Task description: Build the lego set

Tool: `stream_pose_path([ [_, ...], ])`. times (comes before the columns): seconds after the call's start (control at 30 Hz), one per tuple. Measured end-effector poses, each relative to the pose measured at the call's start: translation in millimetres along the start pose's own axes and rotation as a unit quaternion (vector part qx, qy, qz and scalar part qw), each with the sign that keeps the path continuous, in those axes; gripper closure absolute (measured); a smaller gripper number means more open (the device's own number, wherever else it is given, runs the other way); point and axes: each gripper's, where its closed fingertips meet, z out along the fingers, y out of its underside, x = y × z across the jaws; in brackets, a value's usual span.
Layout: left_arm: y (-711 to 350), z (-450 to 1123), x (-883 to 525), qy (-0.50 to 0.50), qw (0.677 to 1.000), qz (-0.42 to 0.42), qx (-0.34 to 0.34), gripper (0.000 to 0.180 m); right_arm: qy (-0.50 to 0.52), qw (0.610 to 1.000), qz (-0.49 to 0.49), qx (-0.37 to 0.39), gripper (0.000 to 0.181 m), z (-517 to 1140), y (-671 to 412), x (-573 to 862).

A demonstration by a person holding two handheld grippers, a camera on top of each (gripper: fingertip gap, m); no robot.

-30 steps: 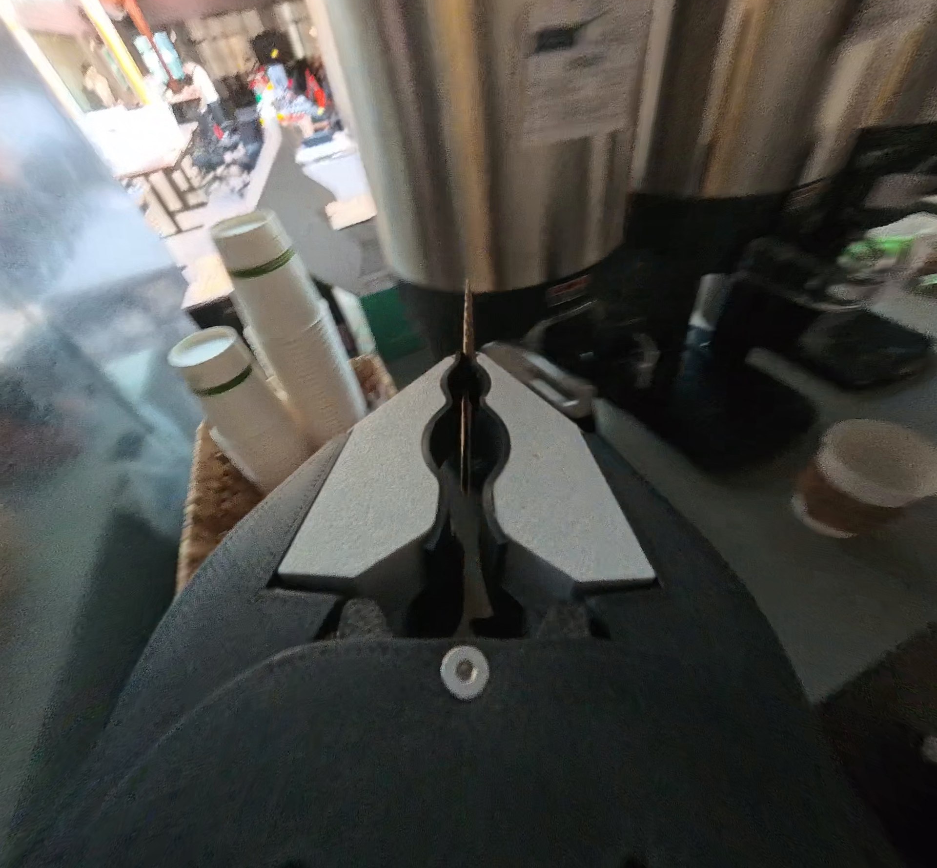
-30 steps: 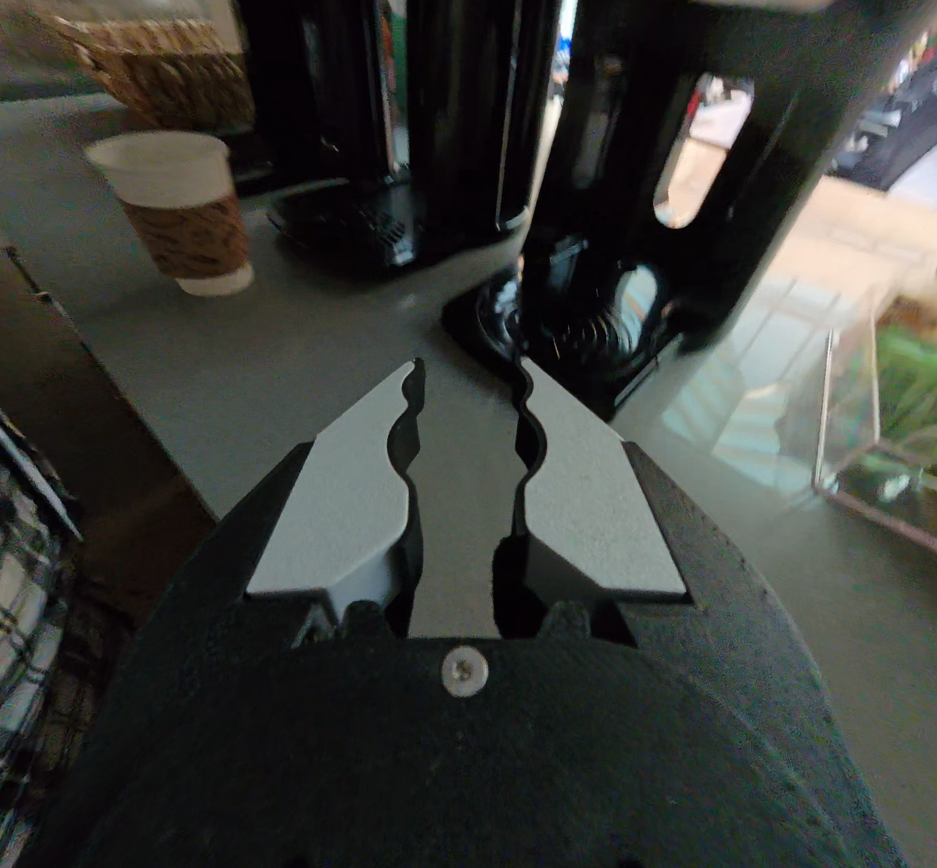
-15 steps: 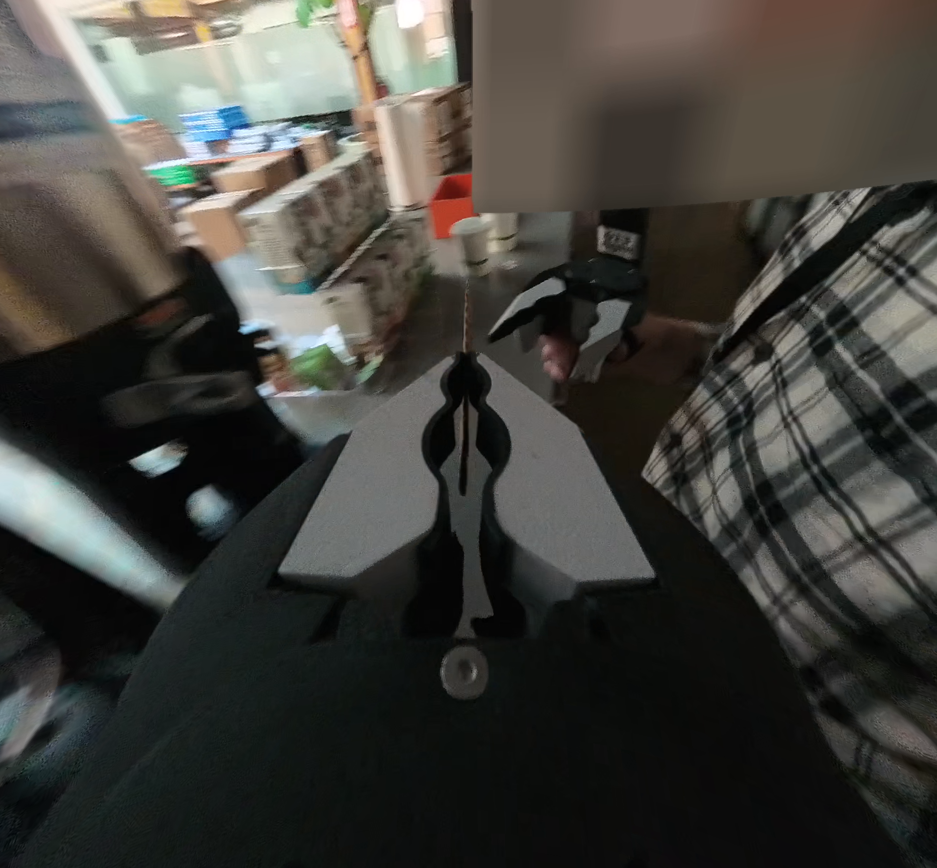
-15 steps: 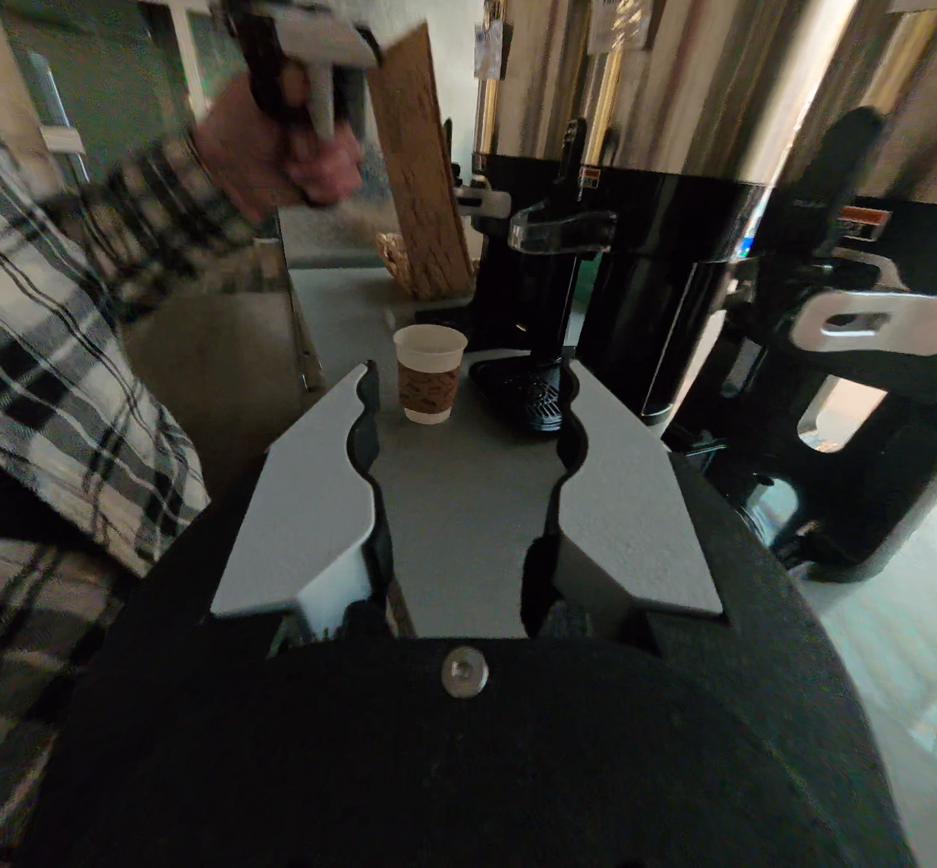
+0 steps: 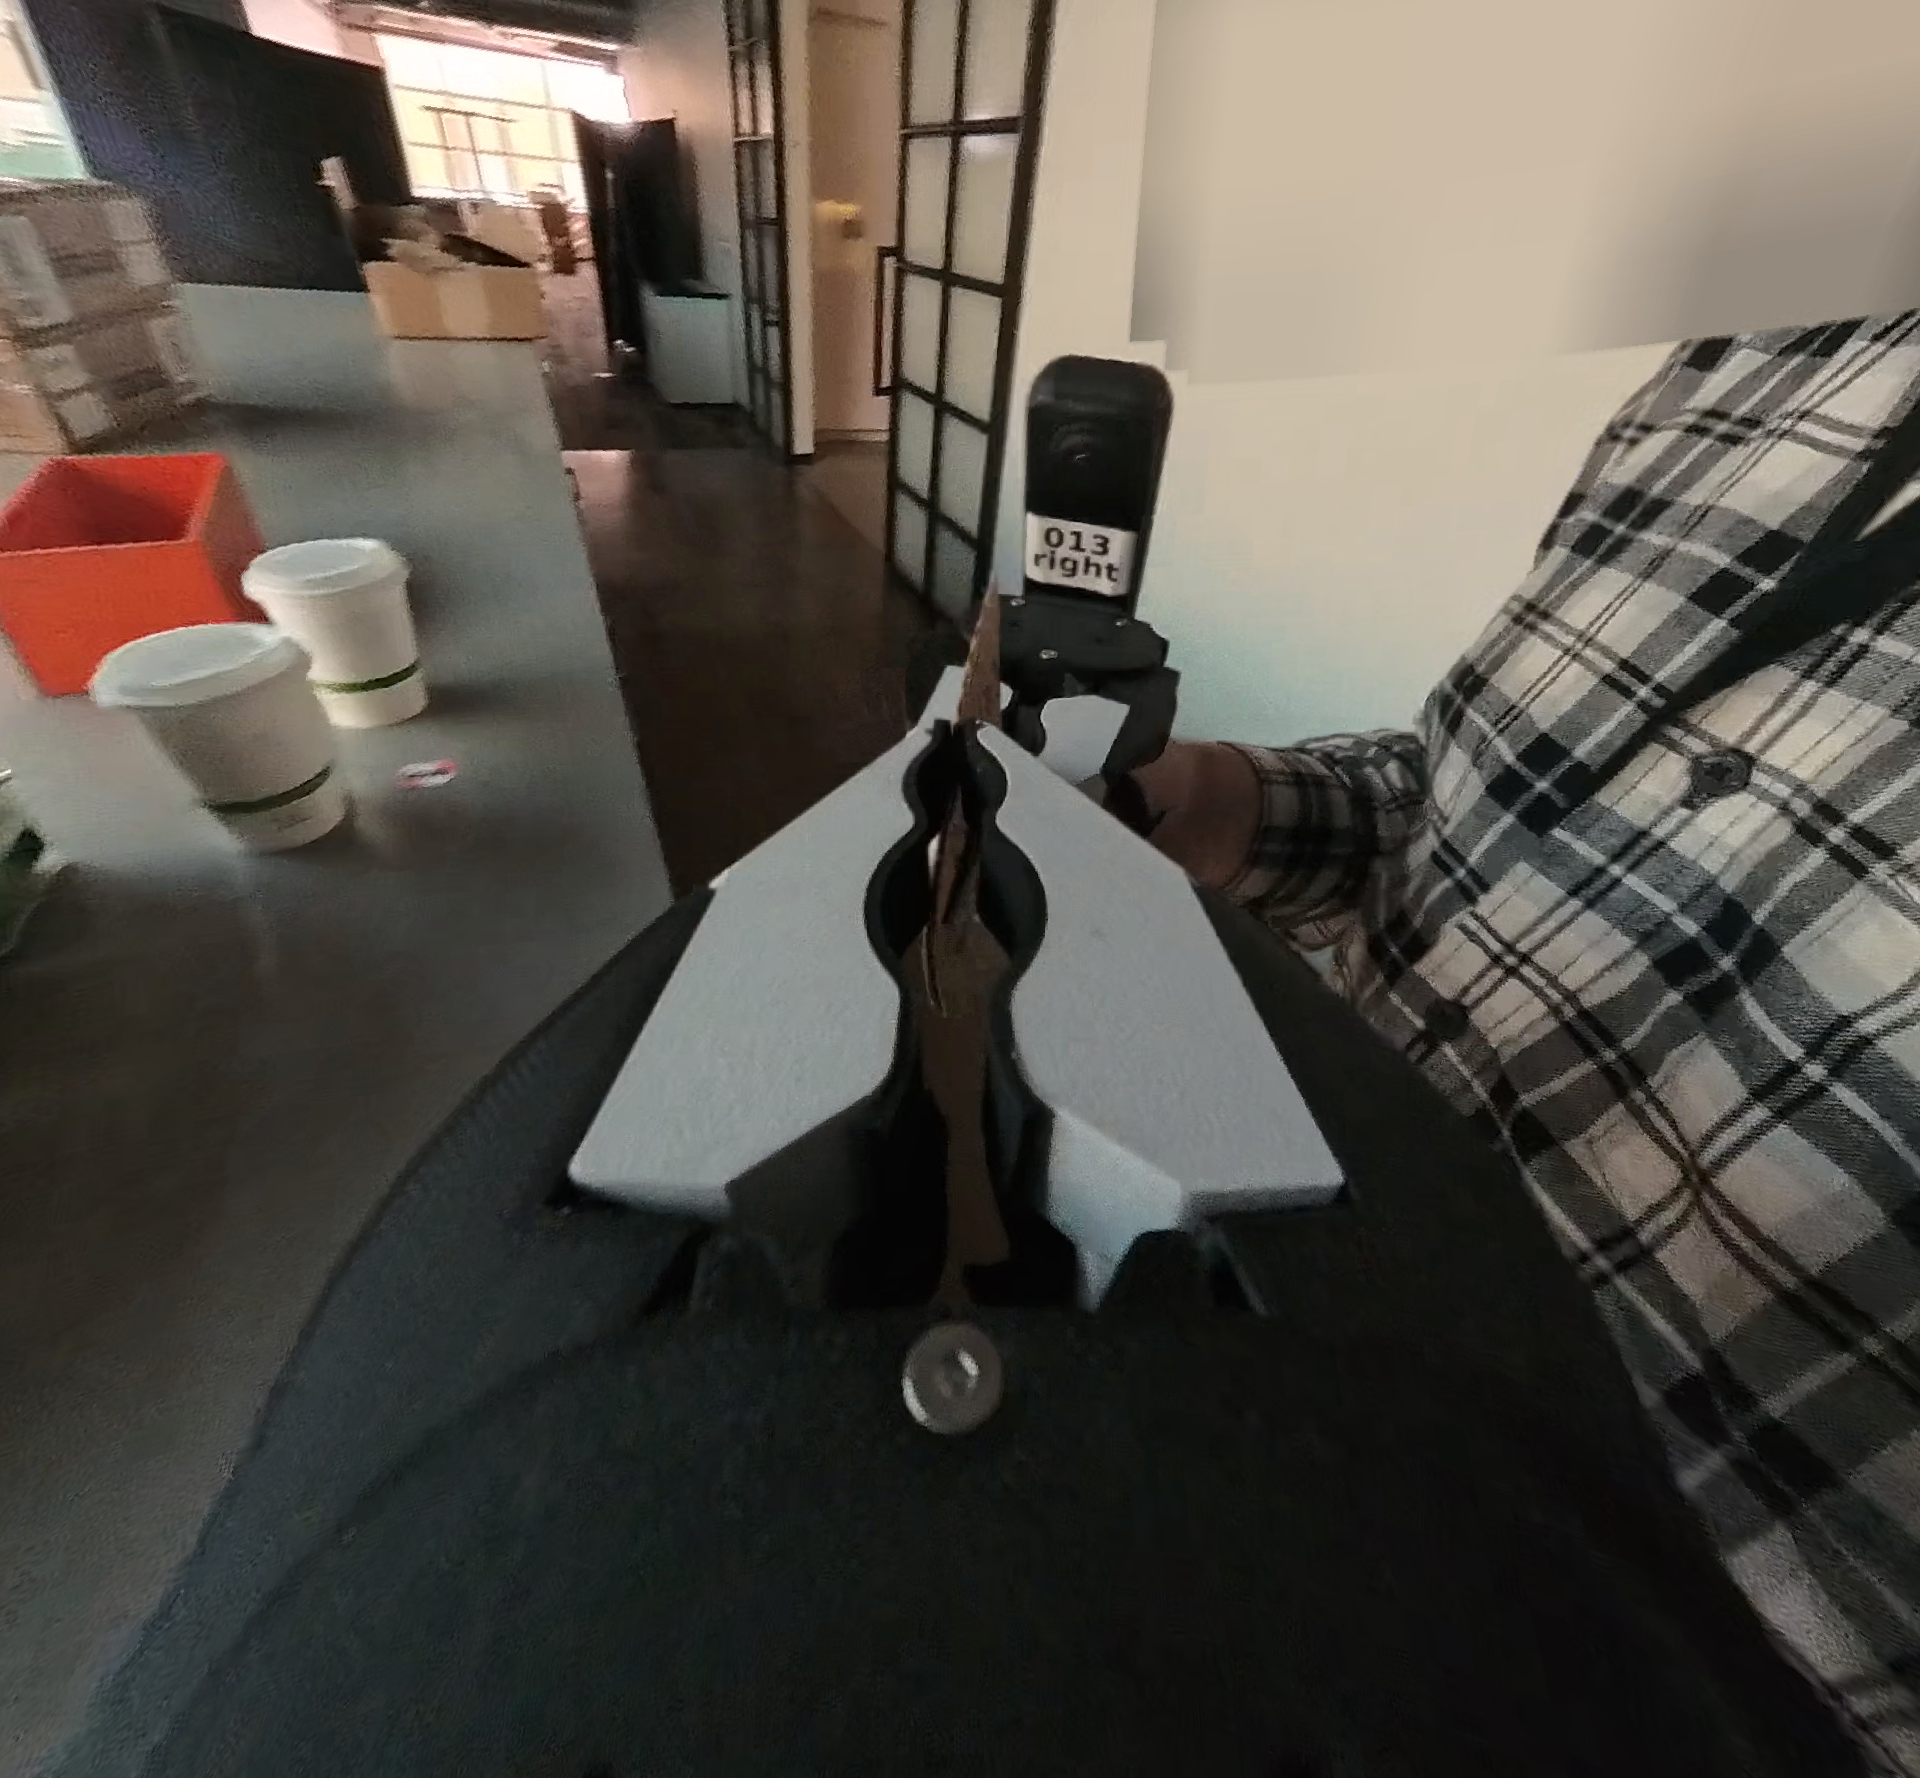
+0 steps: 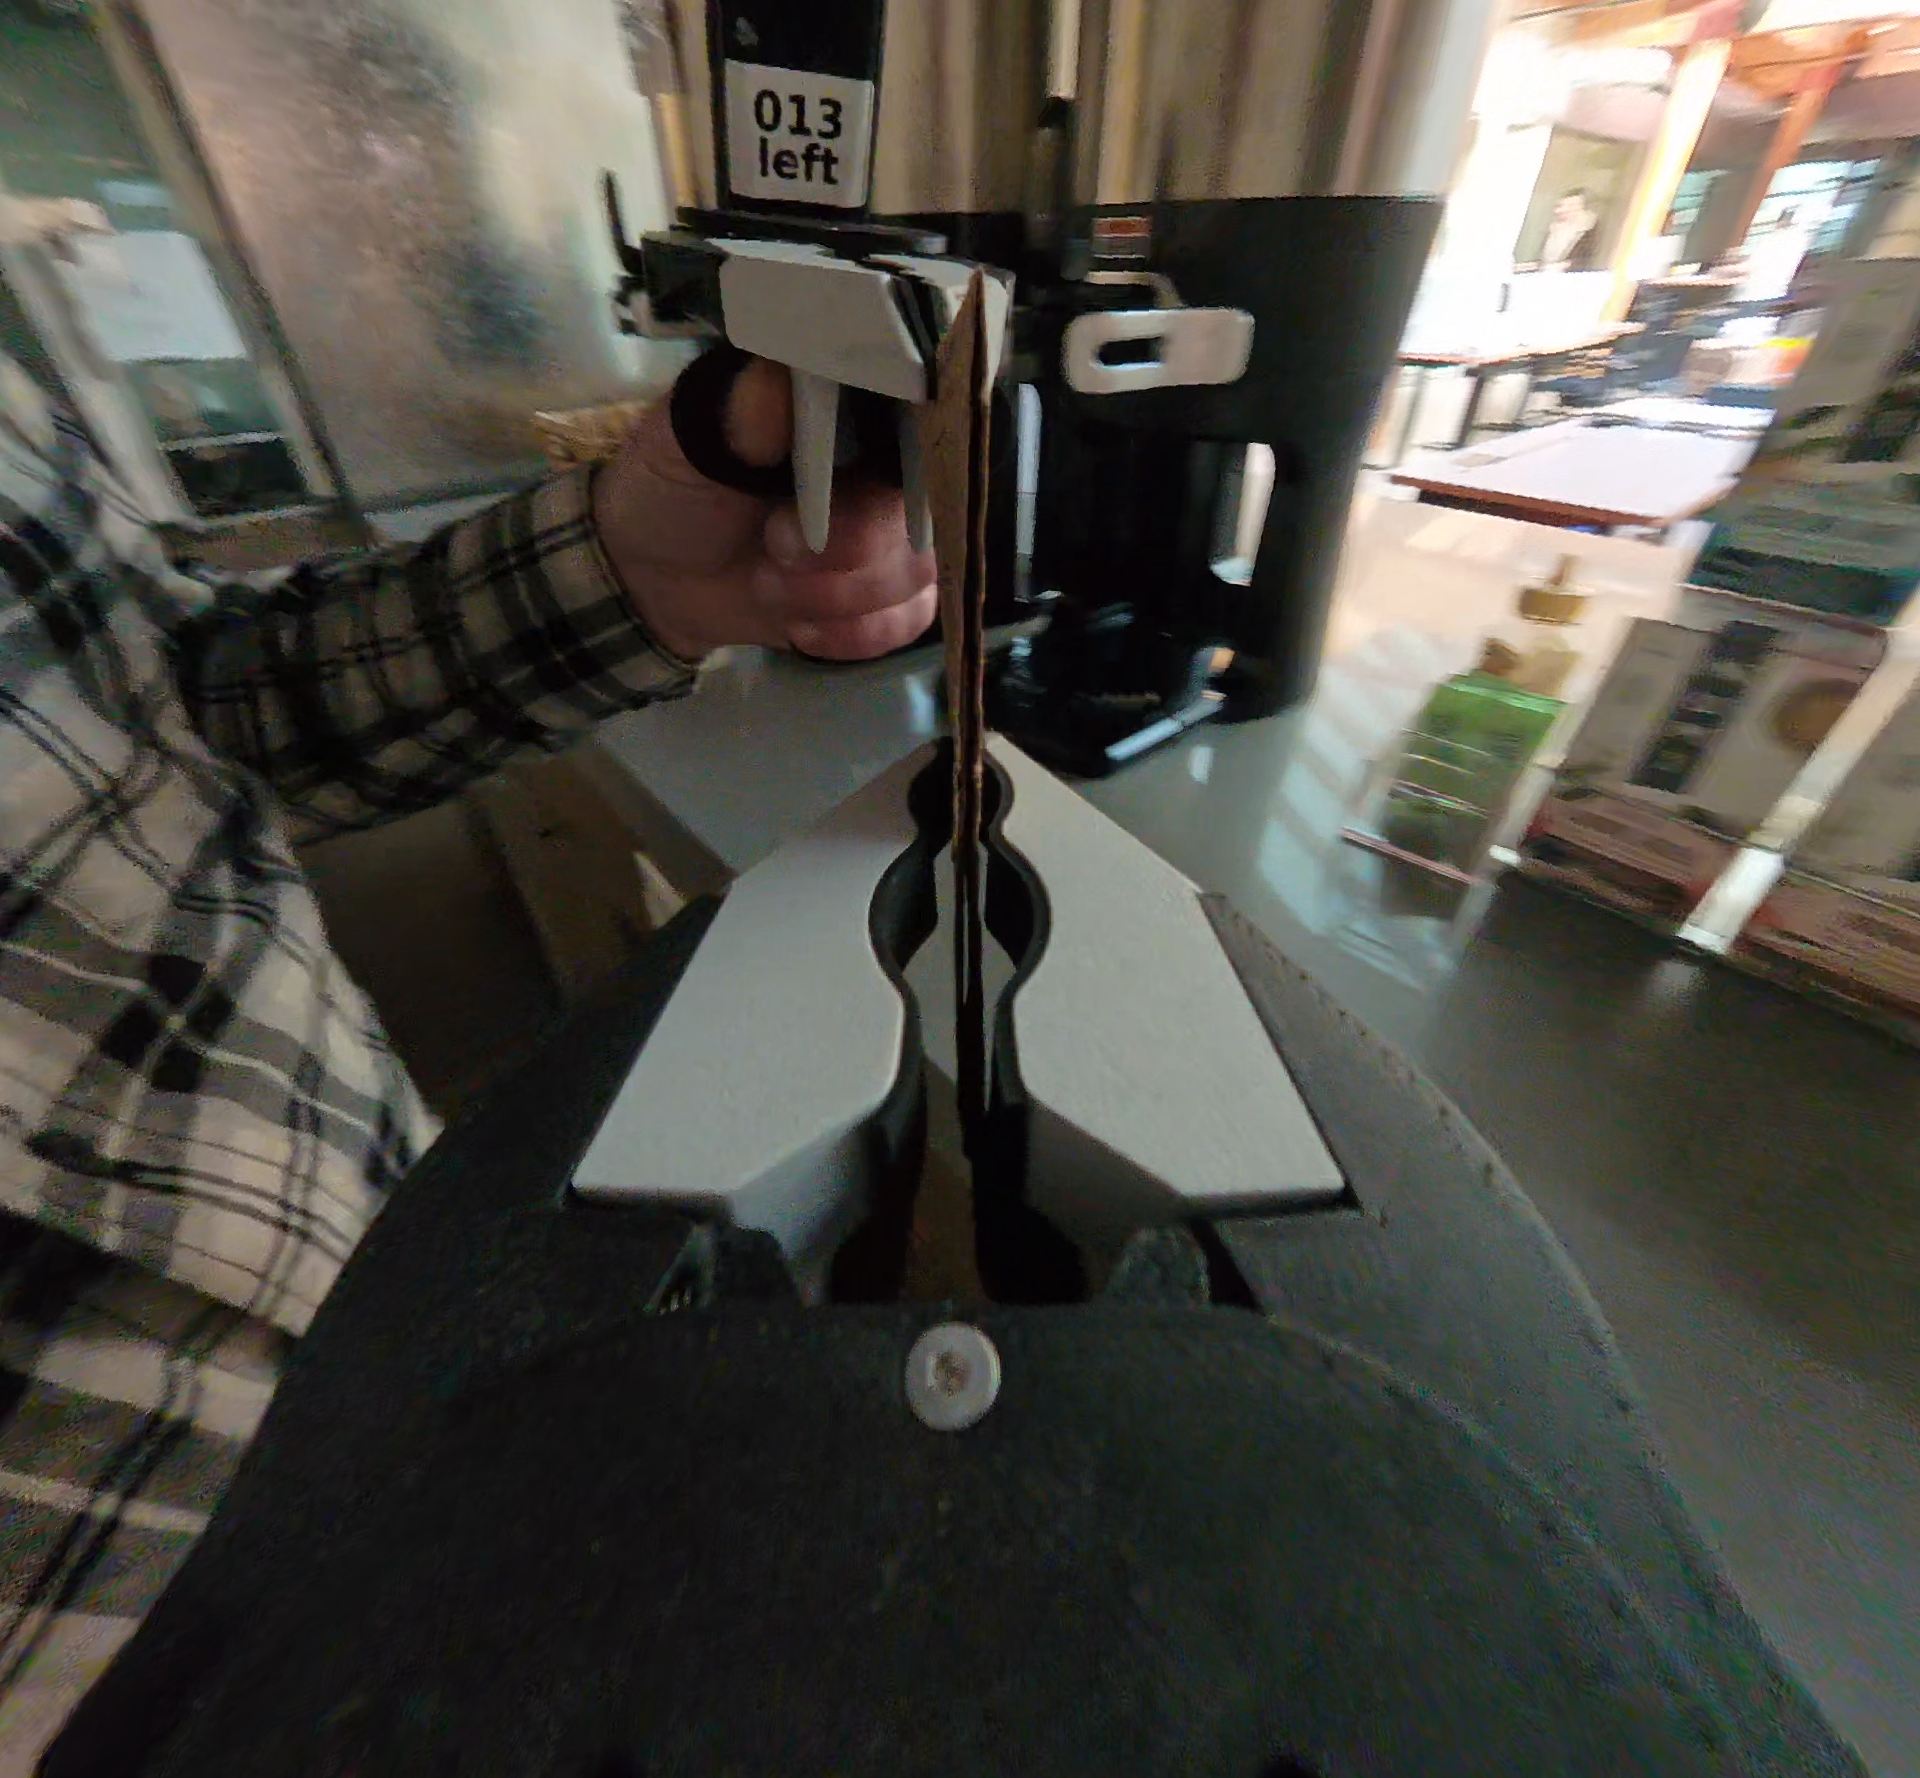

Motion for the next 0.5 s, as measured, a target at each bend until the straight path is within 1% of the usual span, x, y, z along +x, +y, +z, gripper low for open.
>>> stream_pose_path([
  [0.03,-1,12,-5,0.008,1.0,-0.003,0.005,0.18,0.024,1.0,-0.013,-0.003,0.181,-12,1,9],
  [0.1,-4,33,-20,0.018,0.999,-0.037,0.028,0.152,0.089,0.995,-0.052,-0.002,0.181,-33,-1,31],
  [0.17,-5,46,-41,0.017,0.993,-0.101,0.059,0.123,0.171,0.978,-0.12,0.002,0.181,-55,-7,56],
  [0.2,-4,51,-47,0.034,0.986,-0.145,0.076,0.105,0.209,0.965,-0.155,0.002,0.181,-65,-11,67],
  [0.3,8,72,-62,0.083,0.955,-0.262,0.114,0.059,0.289,0.91,-0.296,-0.029,0.181,-82,-18,88],
  [0.37,14,87,-62,0.136,0.926,-0.325,0.137,0.035,0.298,0.889,-0.347,-0.033,0.181,-82,-22,92],
  [0.4,19,97,-63,0.153,0.916,-0.346,0.136,0.023,0.299,0.883,-0.361,-0.035,0.181,-81,-23,94],
  [0.5,21,116,-55,0.234,0.883,-0.379,0.148,0.022,0.31,0.86,-0.404,-0.039,0.181,-73,-26,101],
])
